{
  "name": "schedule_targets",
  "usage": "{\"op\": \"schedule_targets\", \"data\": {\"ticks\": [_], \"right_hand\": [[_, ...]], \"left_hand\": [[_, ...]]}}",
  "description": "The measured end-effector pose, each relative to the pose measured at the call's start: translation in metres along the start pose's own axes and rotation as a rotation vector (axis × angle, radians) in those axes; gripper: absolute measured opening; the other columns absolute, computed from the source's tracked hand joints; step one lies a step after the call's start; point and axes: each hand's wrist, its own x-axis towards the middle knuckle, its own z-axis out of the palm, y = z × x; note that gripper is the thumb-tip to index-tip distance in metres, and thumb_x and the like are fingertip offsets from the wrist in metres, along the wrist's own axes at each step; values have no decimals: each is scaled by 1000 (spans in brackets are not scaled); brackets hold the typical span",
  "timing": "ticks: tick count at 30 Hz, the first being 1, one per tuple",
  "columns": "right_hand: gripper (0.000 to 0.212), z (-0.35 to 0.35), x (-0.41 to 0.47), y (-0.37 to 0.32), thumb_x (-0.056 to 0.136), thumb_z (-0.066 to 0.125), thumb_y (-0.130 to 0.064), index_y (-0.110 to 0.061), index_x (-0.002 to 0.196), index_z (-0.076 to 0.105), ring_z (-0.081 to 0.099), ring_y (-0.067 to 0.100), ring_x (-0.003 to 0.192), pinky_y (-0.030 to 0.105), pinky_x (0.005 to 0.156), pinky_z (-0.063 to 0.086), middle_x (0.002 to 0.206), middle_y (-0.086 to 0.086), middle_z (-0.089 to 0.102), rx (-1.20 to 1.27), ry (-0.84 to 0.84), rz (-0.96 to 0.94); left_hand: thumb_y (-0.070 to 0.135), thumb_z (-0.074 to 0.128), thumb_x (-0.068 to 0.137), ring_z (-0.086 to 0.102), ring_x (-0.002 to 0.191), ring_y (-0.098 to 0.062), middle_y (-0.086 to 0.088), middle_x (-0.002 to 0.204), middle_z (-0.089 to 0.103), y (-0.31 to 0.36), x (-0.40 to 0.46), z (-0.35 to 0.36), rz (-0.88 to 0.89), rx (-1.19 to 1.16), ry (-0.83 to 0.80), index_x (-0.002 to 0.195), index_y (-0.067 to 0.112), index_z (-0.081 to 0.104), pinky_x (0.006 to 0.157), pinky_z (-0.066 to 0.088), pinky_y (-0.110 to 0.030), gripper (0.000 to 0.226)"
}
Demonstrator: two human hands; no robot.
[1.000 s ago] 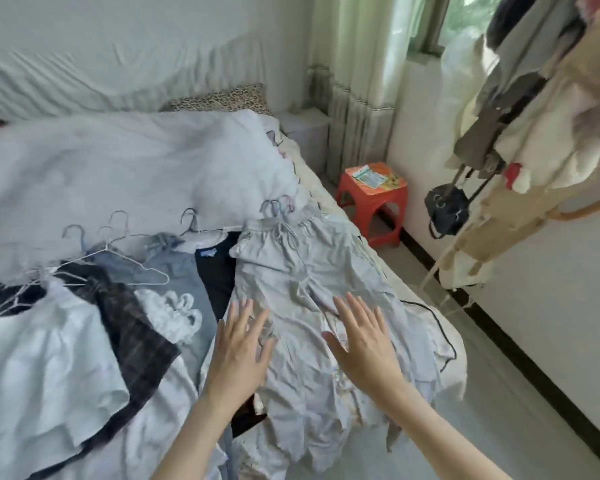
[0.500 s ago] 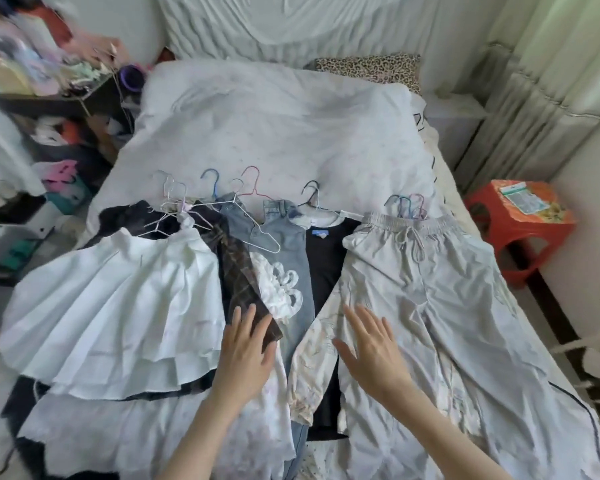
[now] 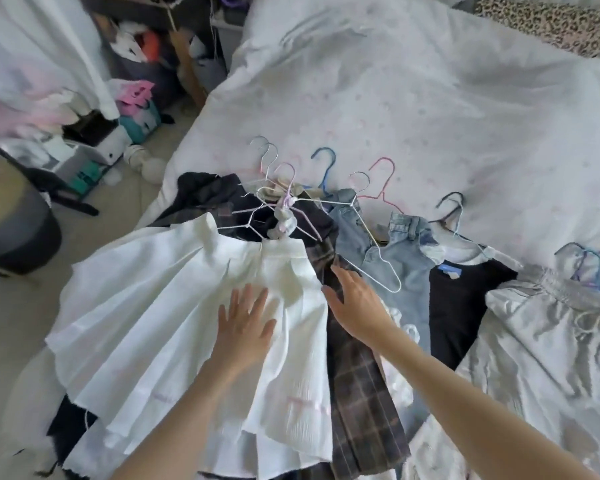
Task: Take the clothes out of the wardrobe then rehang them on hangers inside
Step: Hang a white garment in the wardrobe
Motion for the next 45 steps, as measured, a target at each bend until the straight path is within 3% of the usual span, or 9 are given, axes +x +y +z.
{"op": "schedule_targets", "data": {"ticks": [6, 15, 19, 22, 30, 35, 38, 42, 45], "right_hand": [[58, 31, 91, -19, 99, 38, -35, -3, 143, 21, 38, 30, 128, 36, 103, 31, 140, 18, 40, 16, -105, 46], [48, 60, 116, -28, 99, 37, -33, 3, 131, 36, 48, 35, 117, 30, 83, 37, 127, 21, 51, 280, -158, 362], [40, 62, 103, -40, 101, 31, -30, 3, 123, 39, 52, 35, 111, 33, 81, 39, 122, 21, 54, 295, -148, 368], [35, 51, 86, -47, 100, 29, -33, -3, 110, 45, 59, 34, 96, 35, 72, 39, 106, 16, 62, 160, -21, 286], [31, -30, -6, 3, 93, 46, -43, -17, 82, 34, 55, 32, 70, 36, 59, 38, 66, 3, 54, 280, 275, 148], [42, -90, -95, 47, 86, 52, -49, -18, 68, 30, 33, 9, 46, 29, 51, 30, 50, -7, 35, 381, 491, 157], [59, -120, -158, 72, 72, 52, -71, -13, 76, 41, 41, 10, 52, 25, 53, 35, 53, -5, 41, 366, 608, 198], [54, -145, -244, 104, 62, 54, -69, -17, 76, 43, 40, 9, 47, 23, 48, 31, 51, -4, 44, 257, 743, 310], [52, -154, -323, 129, 59, 52, -71, -21, 71, 42, 39, 13, 47, 28, 48, 31, 51, -8, 45, 203, 907, 403]], "left_hand": [[60, -15, 68, -5, 144, -27, -3, 156, -8, 0, 13, 35, 53, 36, -101, 147, 36, 1, 112, 11, -48, 84], [40, 22, 100, -9, 144, -20, 3, 156, -9, -12, 16, 36, 119, -44, -150, 147, 36, 13, 115, 6, -43, 48], [43, 27, 93, 39, 131, -19, 0, 139, 47, -19, 16, 24, 201, -256, 74, 124, 24, 55, 104, 35, -42, 46], [30, 37, 91, 53, 104, -10, 1, 106, 66, -29, 12, 8, 132, -439, 387, 104, 15, 65, 94, 40, -26, 34], [33, 36, 91, 33, 132, -28, -18, 136, 42, 9, 10, -57, 140, -462, 736, 128, 2, 43, 109, 27, -39, 49], [37, 34, 90, 25, 136, -33, -17, 142, 39, 72, 13, -86, 302, -329, 699, 135, 7, 39, 107, 14, -58, 55], [43, 35, 85, 26, 136, -29, -9, 139, 45, 124, 8, -97, 473, -266, 614, 132, 14, 42, 104, 4, -62, 55], [53, 38, 85, 44, 115, -23, -7, 114, 55, 199, -11, -95, 711, -192, 540, 119, 17, 51, 104, 17, -64, 52], [74, 26, 84, 53, 95, -23, -6, 98, 64, 265, -45, -85, 875, -196, 439, 106, 12, 62, 93, 34, -43, 76]]}}
